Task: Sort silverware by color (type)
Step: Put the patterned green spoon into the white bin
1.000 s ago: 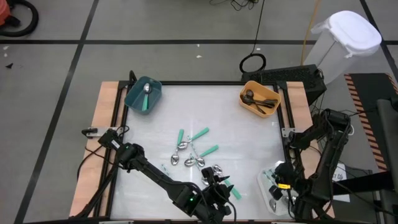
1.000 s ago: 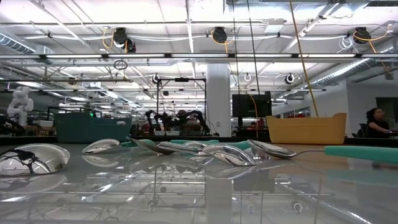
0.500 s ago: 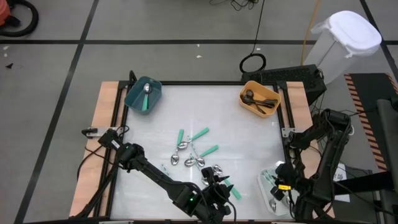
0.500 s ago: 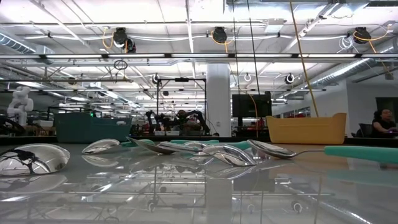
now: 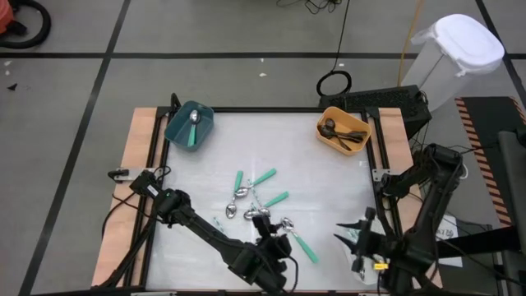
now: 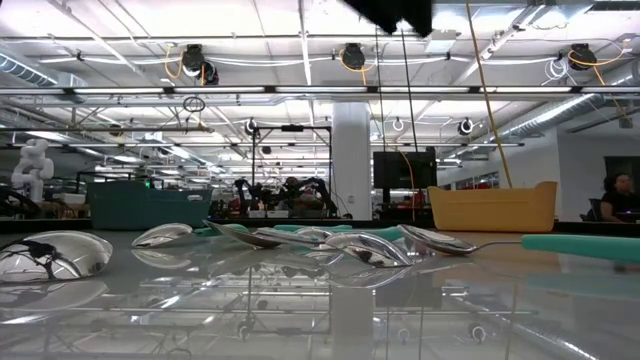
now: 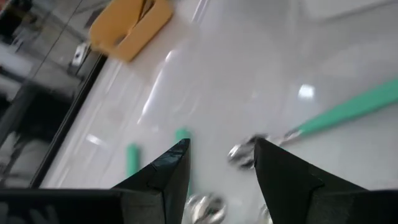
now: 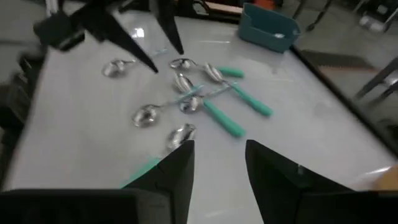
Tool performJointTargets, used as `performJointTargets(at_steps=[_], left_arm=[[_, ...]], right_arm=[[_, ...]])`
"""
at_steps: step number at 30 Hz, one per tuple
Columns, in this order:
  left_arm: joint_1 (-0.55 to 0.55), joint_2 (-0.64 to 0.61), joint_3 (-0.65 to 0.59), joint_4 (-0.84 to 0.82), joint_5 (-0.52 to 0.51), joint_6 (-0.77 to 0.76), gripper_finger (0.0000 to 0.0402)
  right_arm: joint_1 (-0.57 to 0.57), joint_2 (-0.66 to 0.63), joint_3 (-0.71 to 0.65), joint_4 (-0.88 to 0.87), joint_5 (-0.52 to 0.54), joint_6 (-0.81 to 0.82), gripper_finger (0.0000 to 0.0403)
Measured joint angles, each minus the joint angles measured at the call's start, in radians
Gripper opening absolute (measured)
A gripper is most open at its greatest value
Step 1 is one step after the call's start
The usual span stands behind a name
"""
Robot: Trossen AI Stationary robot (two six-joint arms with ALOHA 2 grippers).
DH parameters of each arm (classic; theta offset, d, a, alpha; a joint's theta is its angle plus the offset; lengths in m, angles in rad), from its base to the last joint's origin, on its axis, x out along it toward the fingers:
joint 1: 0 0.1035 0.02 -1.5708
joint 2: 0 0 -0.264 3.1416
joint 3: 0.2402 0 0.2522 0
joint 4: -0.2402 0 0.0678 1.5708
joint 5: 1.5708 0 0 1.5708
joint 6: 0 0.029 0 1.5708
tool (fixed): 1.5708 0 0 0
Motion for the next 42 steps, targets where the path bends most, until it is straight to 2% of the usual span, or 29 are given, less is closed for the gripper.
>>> performJointTargets(at_steps=[8,14,17,23,31,36,42], left_arm=[[0.053,0.000,0.000,-0.244,0.065,-0.225,0.0177],[0.112,0.000,0.000,-0.272,0.235,-0.211,0.0177],[0.118,0.000,0.000,-0.262,0.299,-0.110,0.0177],[0.116,0.000,0.000,-0.251,0.560,0.271,0.0177],[0.150,0.000,-0.019,-0.190,0.612,0.573,0.0177],[0.182,0.000,-0.075,-0.144,0.656,0.664,0.0177],[0.195,0.000,-0.162,-0.140,0.694,0.706,0.0177]], right_arm=[[-0.073,0.000,-0.090,0.012,-0.126,-0.206,0.0137],[-0.094,0.000,-0.166,0.015,-0.161,-0.254,0.0137],[-0.097,0.000,-0.187,0.015,-0.187,-0.284,0.0137],[-0.096,0.000,-0.192,0.016,-0.242,-0.349,0.0137],[-0.095,0.000,-0.192,0.029,-0.263,-0.354,0.0137],[-0.091,0.000,-0.192,0.052,-0.299,-0.345,0.0137],[-0.069,0.000,-0.192,0.101,-0.317,-0.347,0.0137]])
